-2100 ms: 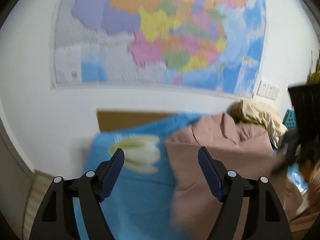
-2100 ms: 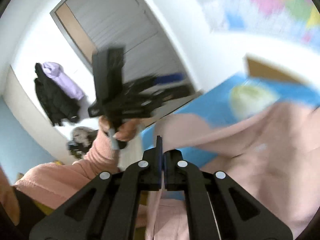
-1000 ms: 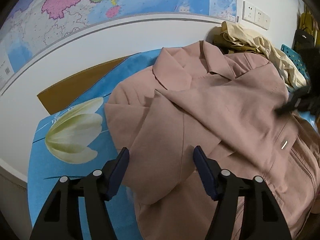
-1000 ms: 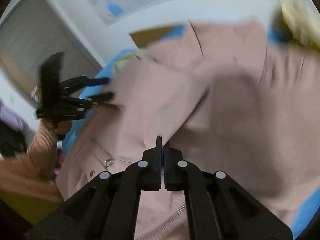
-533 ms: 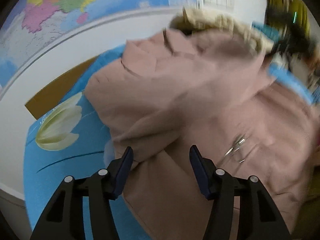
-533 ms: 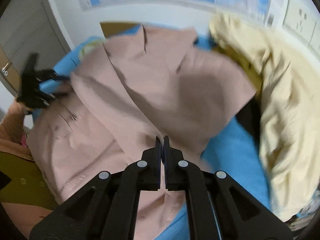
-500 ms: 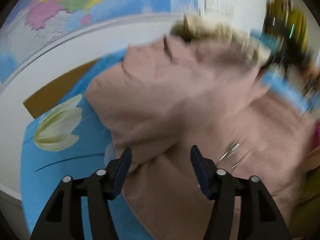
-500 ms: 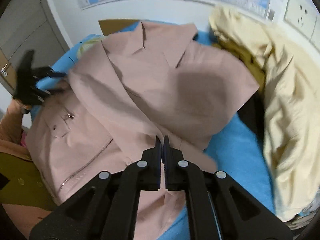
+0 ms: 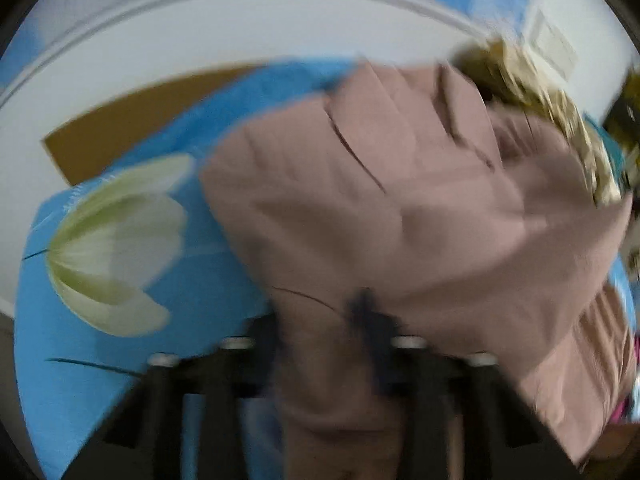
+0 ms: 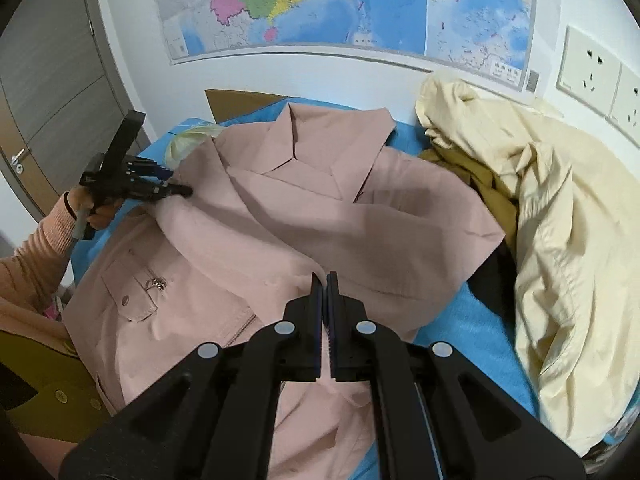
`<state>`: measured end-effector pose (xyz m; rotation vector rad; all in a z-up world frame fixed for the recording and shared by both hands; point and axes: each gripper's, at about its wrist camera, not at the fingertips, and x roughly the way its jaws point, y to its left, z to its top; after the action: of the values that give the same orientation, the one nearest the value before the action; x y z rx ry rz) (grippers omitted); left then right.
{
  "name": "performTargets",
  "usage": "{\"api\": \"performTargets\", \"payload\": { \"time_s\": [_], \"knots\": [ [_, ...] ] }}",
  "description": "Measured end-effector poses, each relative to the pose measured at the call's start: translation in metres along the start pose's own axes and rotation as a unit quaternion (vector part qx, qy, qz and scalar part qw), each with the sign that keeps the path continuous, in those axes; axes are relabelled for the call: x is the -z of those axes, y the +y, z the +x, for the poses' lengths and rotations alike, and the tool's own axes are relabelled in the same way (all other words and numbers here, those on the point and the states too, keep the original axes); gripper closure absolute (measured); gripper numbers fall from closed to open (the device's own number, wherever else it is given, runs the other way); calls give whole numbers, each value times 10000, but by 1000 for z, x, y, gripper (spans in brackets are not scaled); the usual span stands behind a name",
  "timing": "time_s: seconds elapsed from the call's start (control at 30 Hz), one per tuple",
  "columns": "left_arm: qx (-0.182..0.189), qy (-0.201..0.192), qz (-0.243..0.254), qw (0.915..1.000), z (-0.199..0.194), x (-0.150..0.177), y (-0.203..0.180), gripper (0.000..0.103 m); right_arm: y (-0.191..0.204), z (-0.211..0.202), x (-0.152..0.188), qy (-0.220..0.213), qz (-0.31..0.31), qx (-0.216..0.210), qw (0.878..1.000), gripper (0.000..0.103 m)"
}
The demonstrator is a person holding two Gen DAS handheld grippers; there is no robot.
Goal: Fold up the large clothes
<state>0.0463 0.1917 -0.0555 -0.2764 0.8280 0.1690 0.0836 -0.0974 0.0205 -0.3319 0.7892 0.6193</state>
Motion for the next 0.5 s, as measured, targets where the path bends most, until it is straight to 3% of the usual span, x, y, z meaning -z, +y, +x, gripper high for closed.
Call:
{"api": "performTargets", "payload": {
  "time_s": [0.17, 0.27, 0.4, 0.47, 0.5],
  "knots": [
    [130, -658, -531, 9963, -39, -11, 21, 99, -18, -11, -27, -435, 104, 190, 9988, 100],
    [-284, -568, -515, 9967, -26, -11, 18, 99, -42, 33, -33, -65, 491, 247, 9985, 96],
    [-908, -303, -380, 9947, 7, -6, 14, 94, -64, 99, -21, 627, 897, 561, 9924, 76],
    [-1011, -397, -418, 9932, 6, -4, 13, 88, -69, 100, -15, 473, 1105, 392, 9920, 74],
    [-1016, -459, -432, 9928, 2, -3, 13, 83, -68, 93, -13, 343, 1115, 358, 9925, 63]
  ]
}}
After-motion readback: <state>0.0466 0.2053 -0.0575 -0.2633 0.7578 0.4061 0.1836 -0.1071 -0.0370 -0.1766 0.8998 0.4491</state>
